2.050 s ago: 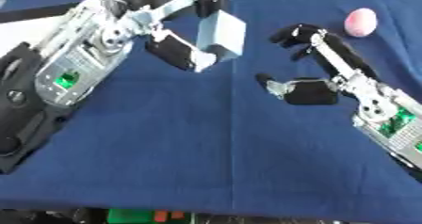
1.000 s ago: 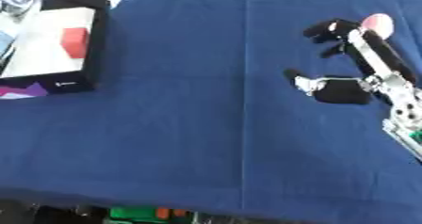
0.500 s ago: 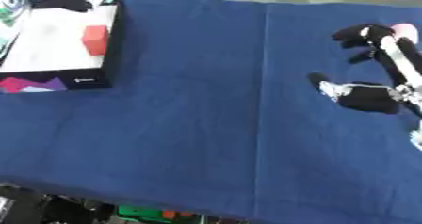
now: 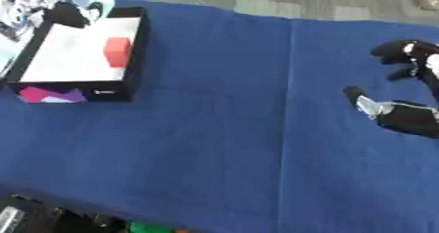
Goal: Pick up the objects with one hand, pass them to the other hand, and then place them into the box on the other side of the table.
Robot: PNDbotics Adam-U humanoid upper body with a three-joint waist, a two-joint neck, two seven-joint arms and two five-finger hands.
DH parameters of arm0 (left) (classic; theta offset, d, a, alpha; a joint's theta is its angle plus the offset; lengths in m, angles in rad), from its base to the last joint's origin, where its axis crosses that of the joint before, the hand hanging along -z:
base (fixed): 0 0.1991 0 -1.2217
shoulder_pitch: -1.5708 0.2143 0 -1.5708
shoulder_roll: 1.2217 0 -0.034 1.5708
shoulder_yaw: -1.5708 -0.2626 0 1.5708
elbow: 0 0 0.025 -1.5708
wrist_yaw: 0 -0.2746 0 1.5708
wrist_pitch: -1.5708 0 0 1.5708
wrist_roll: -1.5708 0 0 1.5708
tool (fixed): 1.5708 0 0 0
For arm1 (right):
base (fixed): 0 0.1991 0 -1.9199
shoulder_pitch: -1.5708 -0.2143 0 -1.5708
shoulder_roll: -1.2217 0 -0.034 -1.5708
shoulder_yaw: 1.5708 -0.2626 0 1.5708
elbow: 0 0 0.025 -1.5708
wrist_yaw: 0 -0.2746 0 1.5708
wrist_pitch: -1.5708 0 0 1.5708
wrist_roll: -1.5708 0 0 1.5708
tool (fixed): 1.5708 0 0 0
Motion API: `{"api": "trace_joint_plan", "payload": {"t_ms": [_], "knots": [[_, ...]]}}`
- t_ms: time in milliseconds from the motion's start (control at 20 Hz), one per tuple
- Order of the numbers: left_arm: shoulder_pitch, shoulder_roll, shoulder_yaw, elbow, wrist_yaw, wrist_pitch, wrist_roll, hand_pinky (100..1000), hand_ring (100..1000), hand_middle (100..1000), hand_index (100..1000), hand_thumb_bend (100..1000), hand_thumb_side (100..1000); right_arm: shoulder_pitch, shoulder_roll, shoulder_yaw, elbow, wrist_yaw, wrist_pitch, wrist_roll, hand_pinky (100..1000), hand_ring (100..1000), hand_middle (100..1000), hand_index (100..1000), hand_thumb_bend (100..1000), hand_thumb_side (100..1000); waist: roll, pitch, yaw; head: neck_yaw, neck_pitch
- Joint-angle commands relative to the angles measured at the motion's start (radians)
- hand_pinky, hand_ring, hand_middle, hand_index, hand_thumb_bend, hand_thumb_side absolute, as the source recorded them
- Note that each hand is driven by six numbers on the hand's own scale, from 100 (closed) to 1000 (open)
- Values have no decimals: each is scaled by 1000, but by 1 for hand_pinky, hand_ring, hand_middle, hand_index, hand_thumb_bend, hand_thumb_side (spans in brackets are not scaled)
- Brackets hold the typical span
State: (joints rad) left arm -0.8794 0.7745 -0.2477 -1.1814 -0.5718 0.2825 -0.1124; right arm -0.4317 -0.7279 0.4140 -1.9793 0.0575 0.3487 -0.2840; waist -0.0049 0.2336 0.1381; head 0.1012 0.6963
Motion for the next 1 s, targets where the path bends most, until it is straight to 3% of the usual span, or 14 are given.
{"api": "trace_joint_plan", "payload": {"t_ms": [50, 350, 650, 1000], "knots": [[-11, 45, 27, 20, -10, -1, 13, 726, 657, 553, 425, 100, 100, -12, -30, -15, -21, -4, -3, -5, 679, 794, 779, 758, 453, 176, 2, -14, 0, 6, -10], [-1, 42, 29, 43, -19, -1, 14, 721, 656, 554, 429, 136, 100, -11, -29, -18, -21, -3, -7, -7, 680, 793, 778, 759, 453, 176, -4, -11, -3, 13, -5], [-5, 10, 34, 156, -99, -9, 43, 720, 659, 561, 455, 190, 100, -12, -24, -24, -21, -5, -15, -17, 679, 792, 778, 759, 446, 175, -13, -4, -13, 28, 4], [-9, -9, 53, 225, -175, -12, 81, 751, 716, 644, 615, 379, 100, -10, -23, -26, -21, -8, -21, -24, 679, 792, 778, 758, 445, 176, -15, 0, -17, 30, 5]]}}
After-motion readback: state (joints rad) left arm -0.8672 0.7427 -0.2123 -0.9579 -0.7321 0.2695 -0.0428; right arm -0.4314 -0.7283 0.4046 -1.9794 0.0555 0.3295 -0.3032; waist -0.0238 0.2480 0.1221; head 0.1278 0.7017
